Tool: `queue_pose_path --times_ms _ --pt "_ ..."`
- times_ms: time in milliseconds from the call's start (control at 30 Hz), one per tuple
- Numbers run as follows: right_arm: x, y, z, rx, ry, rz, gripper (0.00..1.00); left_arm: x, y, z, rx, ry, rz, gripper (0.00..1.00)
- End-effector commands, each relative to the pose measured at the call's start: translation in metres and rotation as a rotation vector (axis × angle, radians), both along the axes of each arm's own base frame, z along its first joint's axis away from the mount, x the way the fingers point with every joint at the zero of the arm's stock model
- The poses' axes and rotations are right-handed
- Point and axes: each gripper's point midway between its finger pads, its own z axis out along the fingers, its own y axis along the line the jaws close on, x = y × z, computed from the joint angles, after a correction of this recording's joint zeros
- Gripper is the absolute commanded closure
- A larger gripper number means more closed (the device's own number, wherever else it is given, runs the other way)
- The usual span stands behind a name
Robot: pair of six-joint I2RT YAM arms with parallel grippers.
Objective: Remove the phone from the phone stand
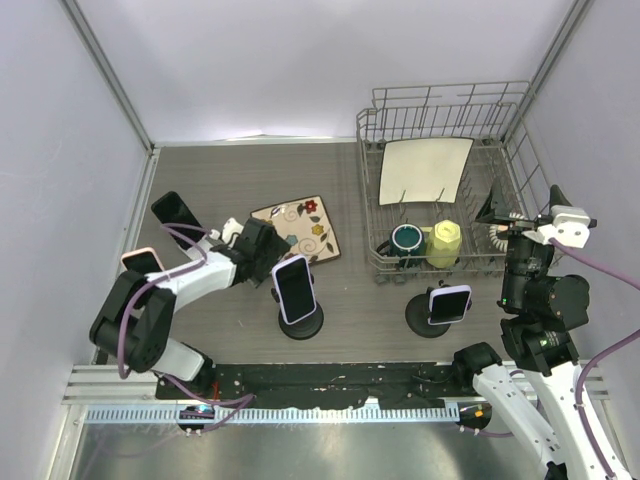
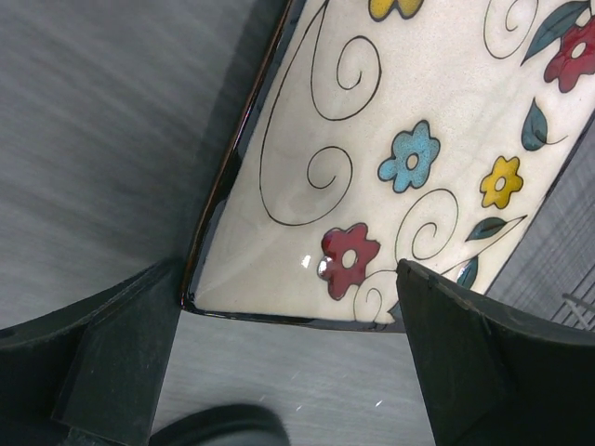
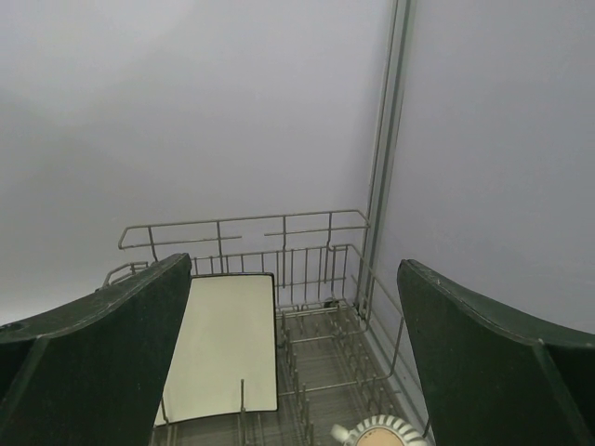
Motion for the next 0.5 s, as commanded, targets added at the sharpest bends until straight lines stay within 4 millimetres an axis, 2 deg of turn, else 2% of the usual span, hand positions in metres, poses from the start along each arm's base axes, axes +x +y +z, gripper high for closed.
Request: queue_pose_path --times_ms 0,33,67,133,167,200,233,267,300,333,400,433,467 --pt "-0.001 -0.005 0.008 -0.016 -0.013 -0.034 0.02 0.047 -0.015 0.02 -0.036 -0.09 -0.016 0.0" --pt "-0.001 -0.005 0.008 -0.02 -0.008 -0.039 0.02 0.058 -0.019 0.028 -0.055 -0.112 -0.015 0.0" --pt "-0.001 -0.006 0.008 -0.024 -0.003 -0.044 0.02 0.065 -0.016 0.019 -0.057 -0.091 -0.015 0.0" --pt "-0.001 -0.008 0.008 -0.031 0.004 -0.055 0.02 0.083 -0.02 0.026 -0.073 -0.115 -0.019 0.0" --pt "-0.002 -0.009 0.008 -0.034 0.008 -0.061 0.02 0.09 -0.018 0.016 -0.057 -0.097 -0.027 0.0" --pt "-0.002 -0.009 0.009 -0.035 0.008 -0.062 0.02 0.095 -0.022 0.015 -0.066 -0.089 -0.046 0.0" --pt "-0.002 -0.01 0.007 -0.036 0.014 -0.071 0.02 0.109 -0.027 0.025 -0.077 -0.114 -0.057 0.0" --pt "-0.002 -0.011 0.007 -0.039 0.018 -0.076 0.02 0.115 -0.027 0.012 -0.066 -0.087 -0.064 0.0" --pt "-0.002 -0.011 0.007 -0.039 0.021 -0.079 0.02 0.12 -0.03 0.01 -0.067 -0.081 -0.084 0.0" --pt "-0.002 -0.012 0.007 -0.044 0.024 -0.083 0.02 0.133 -0.035 0.019 -0.083 -0.102 -0.093 0.0" --pt "-0.003 -0.014 0.007 -0.044 0.028 -0.092 0.02 0.143 -0.039 0.007 -0.089 -0.082 -0.104 0.0" --pt "-0.003 -0.014 0.007 -0.047 0.031 -0.097 0.02 0.155 -0.046 0.014 -0.11 -0.103 -0.119 0.0" --pt "-0.003 -0.015 0.008 -0.049 0.032 -0.1 0.02 0.16 -0.05 0.014 -0.116 -0.106 -0.125 0.0"
